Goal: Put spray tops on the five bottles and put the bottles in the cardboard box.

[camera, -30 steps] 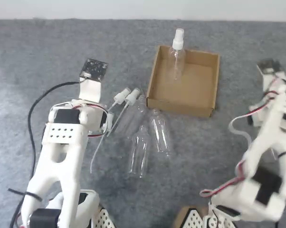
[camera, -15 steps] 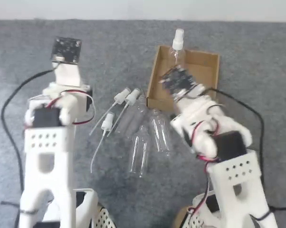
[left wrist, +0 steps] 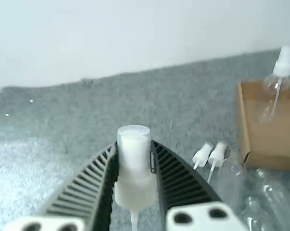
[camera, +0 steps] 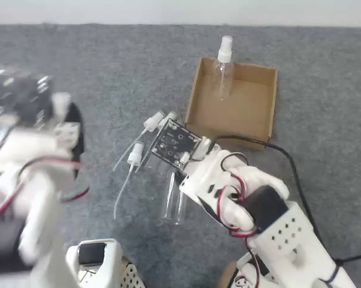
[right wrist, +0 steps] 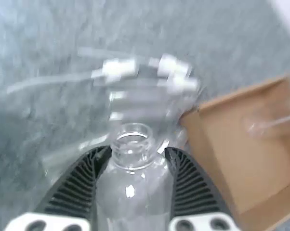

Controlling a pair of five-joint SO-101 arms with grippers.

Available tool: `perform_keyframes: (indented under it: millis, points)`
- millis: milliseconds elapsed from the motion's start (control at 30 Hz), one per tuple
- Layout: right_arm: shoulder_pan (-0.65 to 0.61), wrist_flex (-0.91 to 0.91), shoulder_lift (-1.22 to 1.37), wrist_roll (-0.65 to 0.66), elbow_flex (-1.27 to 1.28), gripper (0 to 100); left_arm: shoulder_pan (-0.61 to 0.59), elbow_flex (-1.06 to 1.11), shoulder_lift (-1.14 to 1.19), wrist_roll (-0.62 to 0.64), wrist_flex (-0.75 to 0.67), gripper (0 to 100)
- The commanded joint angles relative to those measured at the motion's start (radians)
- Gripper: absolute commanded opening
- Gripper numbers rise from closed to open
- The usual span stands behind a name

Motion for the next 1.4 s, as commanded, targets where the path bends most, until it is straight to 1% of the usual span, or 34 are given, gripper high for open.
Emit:
perform_keyframes:
  millis: [0,100,167,233,333,500,600,667,800,900,1000,1067,1367]
  points:
    - [-0.002,-0.186,-0.099,-0.012,0.063,0.6,-0.003,-0.156,-0.011,0.066,0.054,1]
    - [-0.004,-0.358,-0.156,-0.060,0.187,0.6,0.020,-0.150,-0.008,0.101,0.012,1]
    - [-0.004,-0.466,-0.177,-0.091,0.270,0.6,0.041,-0.130,-0.014,0.107,-0.043,1]
    - [-0.013,-0.539,-0.182,-0.109,0.336,0.6,0.077,-0.105,-0.015,0.163,-0.106,1]
    - [-0.050,-0.590,-0.182,-0.137,0.399,0.6,0.115,-0.039,-0.008,0.276,-0.230,1]
    - [-0.130,-0.631,-0.183,-0.144,0.440,0.6,0.130,0.124,-0.014,0.489,-0.516,1]
    - [-0.150,-0.648,-0.191,-0.143,0.470,0.6,0.133,0.197,-0.014,0.559,-0.632,1]
    - [-0.150,-0.670,-0.188,-0.144,0.483,0.6,0.140,0.231,-0.014,0.577,-0.649,1]
    - [-0.143,-0.723,-0.185,-0.144,0.508,0.6,0.209,0.308,-0.015,0.592,-0.647,1]
    - [-0.117,-0.725,-0.183,-0.147,0.509,0.6,0.250,0.335,-0.015,0.591,-0.629,1]
    - [-0.067,-0.727,-0.183,-0.238,0.509,0.6,0.278,0.334,-0.017,0.591,-0.592,1]
    - [-0.054,-0.720,-0.191,-0.284,0.508,0.6,0.293,0.338,-0.017,0.591,-0.583,1]
    - [-0.056,-0.717,-0.182,-0.284,0.511,0.6,0.350,0.328,-0.037,0.594,-0.589,1]
